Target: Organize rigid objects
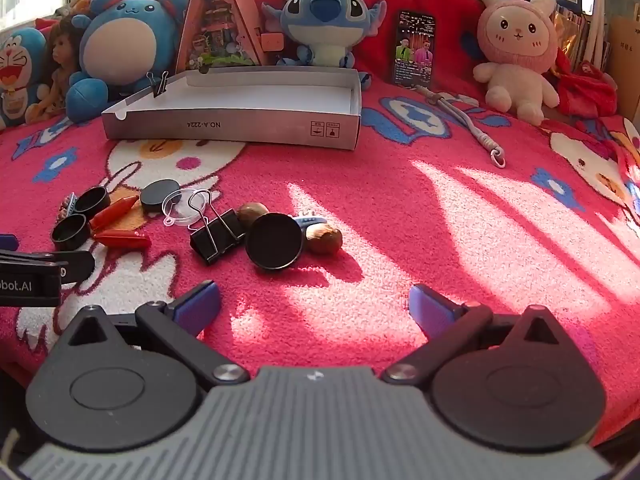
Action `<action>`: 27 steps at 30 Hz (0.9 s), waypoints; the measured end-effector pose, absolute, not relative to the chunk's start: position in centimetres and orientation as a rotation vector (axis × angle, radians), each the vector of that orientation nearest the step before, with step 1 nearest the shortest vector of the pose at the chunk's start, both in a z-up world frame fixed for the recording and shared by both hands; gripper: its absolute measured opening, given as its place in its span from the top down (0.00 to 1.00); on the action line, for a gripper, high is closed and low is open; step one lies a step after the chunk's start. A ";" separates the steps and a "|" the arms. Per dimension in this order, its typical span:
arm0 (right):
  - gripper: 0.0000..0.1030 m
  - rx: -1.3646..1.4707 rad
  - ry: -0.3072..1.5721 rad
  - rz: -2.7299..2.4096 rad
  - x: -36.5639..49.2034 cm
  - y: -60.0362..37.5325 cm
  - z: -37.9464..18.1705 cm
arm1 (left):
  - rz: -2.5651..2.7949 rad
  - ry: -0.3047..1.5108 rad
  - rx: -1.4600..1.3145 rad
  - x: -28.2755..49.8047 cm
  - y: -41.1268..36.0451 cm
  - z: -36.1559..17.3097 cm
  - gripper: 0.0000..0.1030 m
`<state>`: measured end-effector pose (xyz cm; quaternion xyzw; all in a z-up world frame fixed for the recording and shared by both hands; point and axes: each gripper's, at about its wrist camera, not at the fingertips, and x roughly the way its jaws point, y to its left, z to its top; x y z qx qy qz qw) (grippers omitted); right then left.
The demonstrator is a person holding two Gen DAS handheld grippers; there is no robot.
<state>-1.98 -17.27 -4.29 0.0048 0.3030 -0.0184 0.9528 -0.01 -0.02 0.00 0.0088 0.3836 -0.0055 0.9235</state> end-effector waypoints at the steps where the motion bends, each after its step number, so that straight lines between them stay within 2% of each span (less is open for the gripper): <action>1: 0.00 0.010 0.617 -0.038 -2.0 -17.3 -4.3 | -0.015 0.800 0.002 0.0 0.1 0.0 0.00; 27: 0.00 -0.001 0.634 -0.043 -1.9 -17.1 -4.2 | -0.009 0.805 0.008 0.0 0.0 0.0 0.00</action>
